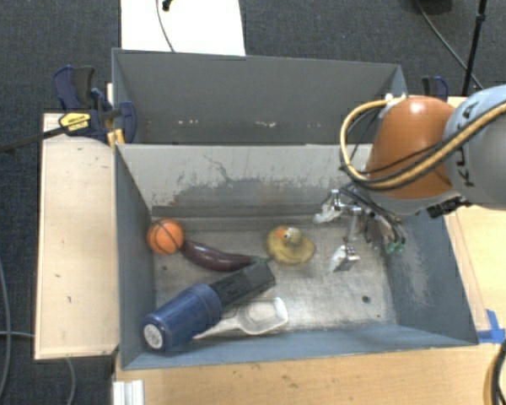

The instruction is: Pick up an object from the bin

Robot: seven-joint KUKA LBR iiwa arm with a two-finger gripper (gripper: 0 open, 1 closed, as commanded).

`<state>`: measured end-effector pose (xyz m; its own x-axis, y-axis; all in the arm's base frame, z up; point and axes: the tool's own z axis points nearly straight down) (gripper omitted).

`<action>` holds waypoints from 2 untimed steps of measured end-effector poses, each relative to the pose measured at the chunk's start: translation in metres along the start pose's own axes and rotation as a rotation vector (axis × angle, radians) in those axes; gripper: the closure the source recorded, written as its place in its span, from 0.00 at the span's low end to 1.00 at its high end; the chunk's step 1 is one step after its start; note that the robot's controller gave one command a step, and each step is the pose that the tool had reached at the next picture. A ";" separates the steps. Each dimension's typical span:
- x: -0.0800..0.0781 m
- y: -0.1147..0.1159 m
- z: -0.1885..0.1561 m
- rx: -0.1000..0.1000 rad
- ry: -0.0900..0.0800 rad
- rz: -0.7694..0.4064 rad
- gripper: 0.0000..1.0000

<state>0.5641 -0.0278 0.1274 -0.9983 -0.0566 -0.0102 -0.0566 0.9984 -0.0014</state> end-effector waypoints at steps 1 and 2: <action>-0.017 0.040 -0.010 -0.002 0.010 -0.033 0.00; -0.023 0.045 0.007 -0.002 0.005 -0.006 0.00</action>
Offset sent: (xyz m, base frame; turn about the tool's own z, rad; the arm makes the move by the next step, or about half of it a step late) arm 0.0213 0.0463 -0.0274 0.0099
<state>0.5850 0.0182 0.1204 -0.9980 -0.0628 -0.0049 -0.0628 0.9980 0.0007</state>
